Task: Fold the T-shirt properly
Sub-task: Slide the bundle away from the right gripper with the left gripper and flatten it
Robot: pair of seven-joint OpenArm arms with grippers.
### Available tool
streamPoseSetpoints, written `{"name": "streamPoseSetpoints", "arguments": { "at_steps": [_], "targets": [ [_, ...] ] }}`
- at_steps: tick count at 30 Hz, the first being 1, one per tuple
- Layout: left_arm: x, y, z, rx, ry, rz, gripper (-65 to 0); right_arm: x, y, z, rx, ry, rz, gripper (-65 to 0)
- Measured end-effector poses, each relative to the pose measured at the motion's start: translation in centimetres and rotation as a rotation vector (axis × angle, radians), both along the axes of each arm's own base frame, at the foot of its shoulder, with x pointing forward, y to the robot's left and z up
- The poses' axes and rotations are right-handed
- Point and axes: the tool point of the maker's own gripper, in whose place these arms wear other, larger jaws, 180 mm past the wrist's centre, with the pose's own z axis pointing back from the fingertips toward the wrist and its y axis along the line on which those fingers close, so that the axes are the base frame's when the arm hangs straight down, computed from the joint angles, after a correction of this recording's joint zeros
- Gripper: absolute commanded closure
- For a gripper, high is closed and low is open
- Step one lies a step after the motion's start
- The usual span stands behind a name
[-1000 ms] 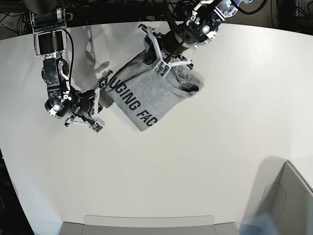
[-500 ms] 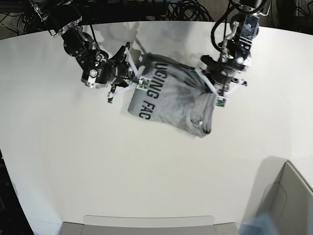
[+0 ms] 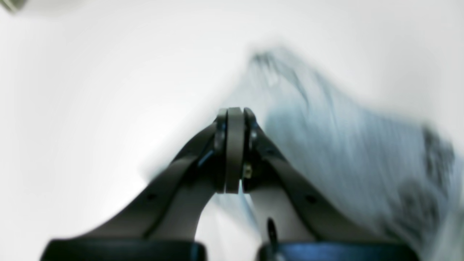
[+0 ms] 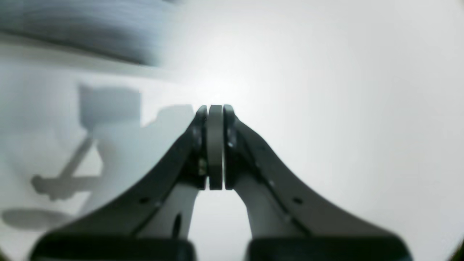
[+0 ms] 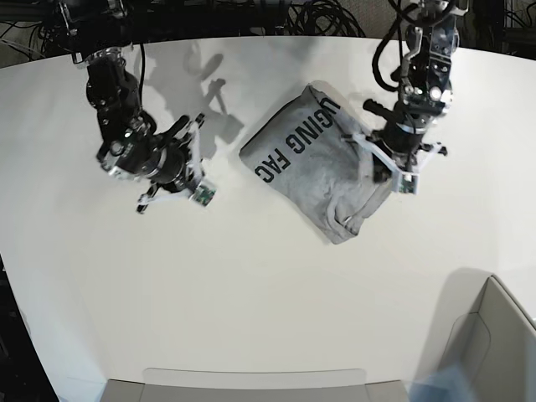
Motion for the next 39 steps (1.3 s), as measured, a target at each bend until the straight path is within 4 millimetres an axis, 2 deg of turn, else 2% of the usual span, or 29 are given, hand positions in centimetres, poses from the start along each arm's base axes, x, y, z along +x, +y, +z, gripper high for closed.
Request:
{"name": "streamPoseSetpoints", "arguments": {
  "at_steps": [2, 5, 7, 10, 13, 14, 17, 20, 24, 26, 27, 30, 33, 36, 38, 39],
  "targets": [
    [-1.9, -3.5, -0.5, -0.04, 0.033, -0.088, 0.0, 1.4, -1.4, -0.1, -0.028, 0.0, -0.035, 0.0],
    [-4.2, -7.9, 0.0, -0.093, 0.036, -0.21, 0.0, 2.2, -1.3, -1.3, -0.01, 0.05, -0.054, 0.0],
    [-5.6, -9.4, -0.6, -0.085, 0.059, -0.282, 0.0, 2.7, -0.5, -2.1, 0.001, 0.078, -0.068, 0.0],
    [-8.3, -11.2, -2.6, -0.047, 0.141, -0.411, 0.0, 3.0, 1.8, -2.9, 0.073, 0.117, -0.064, 0.0],
    [-8.6, -11.6, -3.3, 0.006, 0.168, -0.49, 0.0, 1.6, 4.2, -5.0, 0.066, 0.172, 0.004, 0.0],
    [-8.4, -11.1, -3.8, 0.035, 0.192, -0.495, 0.0, 0.8, 5.0, -5.9, 0.053, 0.197, 0.037, 0.0],
    [-7.7, -8.6, -5.7, 0.088, 0.26, -0.432, 0.0, -1.0, 8.2, -6.6, 0.046, 0.218, 0.147, 0.0],
    [-6.1, -4.4, -6.2, 0.1, 0.285, -0.294, 0.0, -2.8, 10.7, -6.4, 0.062, 0.207, 0.212, 0.0],
    [-3.2, 4.2, -5.7, 0.154, 0.251, -0.027, 0.0, -5.2, 13.0, -5.7, 0.139, 0.201, 0.264, 0.0],
    [-1.9, 6.9, -4.4, 0.17, 0.195, 0.058, 0.0, -5.2, 13.6, -4.8, 0.16, 0.173, 0.276, 0.0],
    [-1.7, 7.4, -3.8, 0.169, 0.173, 0.071, 0.0, -5.0, 13.8, -4.2, 0.171, 0.154, 0.279, 0.0],
    [-1.6, 6.5, -1.8, 0.149, 0.116, 0.053, 0.0, -3.7, 12.6, -2.6, 0.166, 0.093, 0.268, 0.0],
    [-1.3, 4.7, 0.0, 0.116, 0.061, 0.025, 0.0, -2.3, 8.8, -2.3, 0.156, 0.069, 0.153, 0.0],
    [0.4, 2.9, 1.8, 0.035, -0.062, 0.06, 0.0, -0.3, 3.9, -1.8, 0.162, 0.037, -0.025, 0.0],
    [0.8, 1.3, 1.4, -0.016, -0.072, 0.054, 0.0, 0.8, 0.8, -1.0, 0.173, 0.002, -0.132, 0.0],
    [1.1, 0.5, 0.8, -0.028, -0.061, 0.043, 0.0, 1.0, -0.2, -0.7, 0.178, -0.009, -0.162, 0.0]
  ]
}}
